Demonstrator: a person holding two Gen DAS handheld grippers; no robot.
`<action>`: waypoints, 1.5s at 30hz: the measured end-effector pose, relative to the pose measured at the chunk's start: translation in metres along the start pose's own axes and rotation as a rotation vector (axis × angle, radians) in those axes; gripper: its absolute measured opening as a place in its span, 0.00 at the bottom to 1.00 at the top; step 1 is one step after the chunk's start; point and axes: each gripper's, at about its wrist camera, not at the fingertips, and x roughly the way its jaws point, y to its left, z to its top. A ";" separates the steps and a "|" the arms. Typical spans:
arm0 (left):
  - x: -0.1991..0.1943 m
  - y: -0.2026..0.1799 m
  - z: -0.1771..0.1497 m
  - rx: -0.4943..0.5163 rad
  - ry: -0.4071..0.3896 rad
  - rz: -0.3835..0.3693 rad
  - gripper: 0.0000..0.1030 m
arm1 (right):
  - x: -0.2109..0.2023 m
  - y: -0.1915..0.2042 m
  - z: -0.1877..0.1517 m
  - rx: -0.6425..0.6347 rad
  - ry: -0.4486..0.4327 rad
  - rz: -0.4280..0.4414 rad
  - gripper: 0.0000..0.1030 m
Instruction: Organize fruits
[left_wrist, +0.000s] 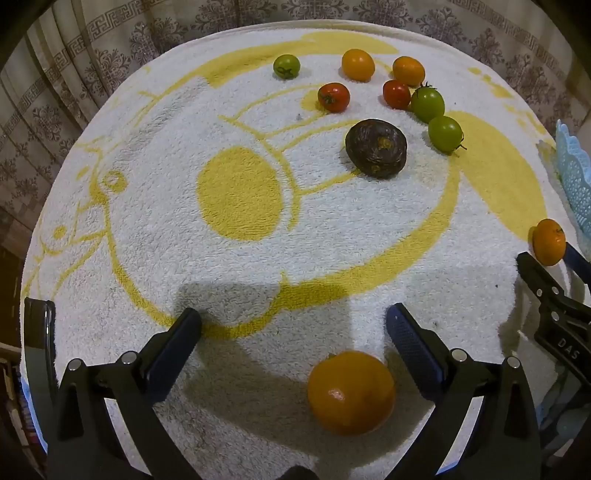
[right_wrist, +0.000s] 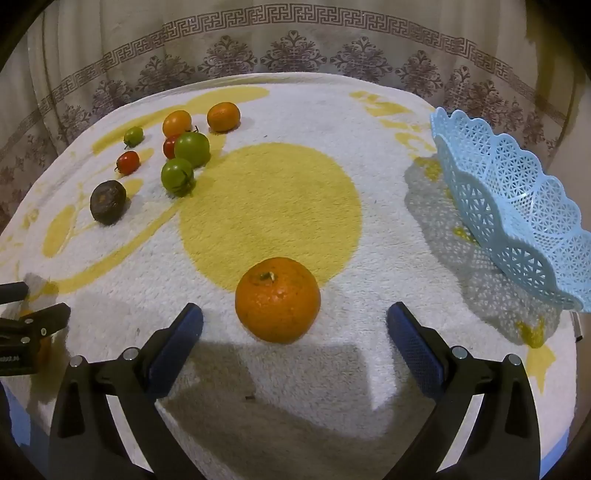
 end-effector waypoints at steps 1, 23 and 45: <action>0.000 0.000 0.000 0.000 0.001 -0.001 0.95 | 0.000 0.000 0.000 0.001 0.002 -0.001 0.98; -0.001 0.002 0.002 0.004 0.006 0.000 0.95 | 0.015 -0.002 0.000 -0.010 0.050 0.001 0.98; 0.002 0.002 0.000 0.005 0.011 0.003 0.95 | 0.022 -0.007 0.011 -0.006 0.146 0.001 0.98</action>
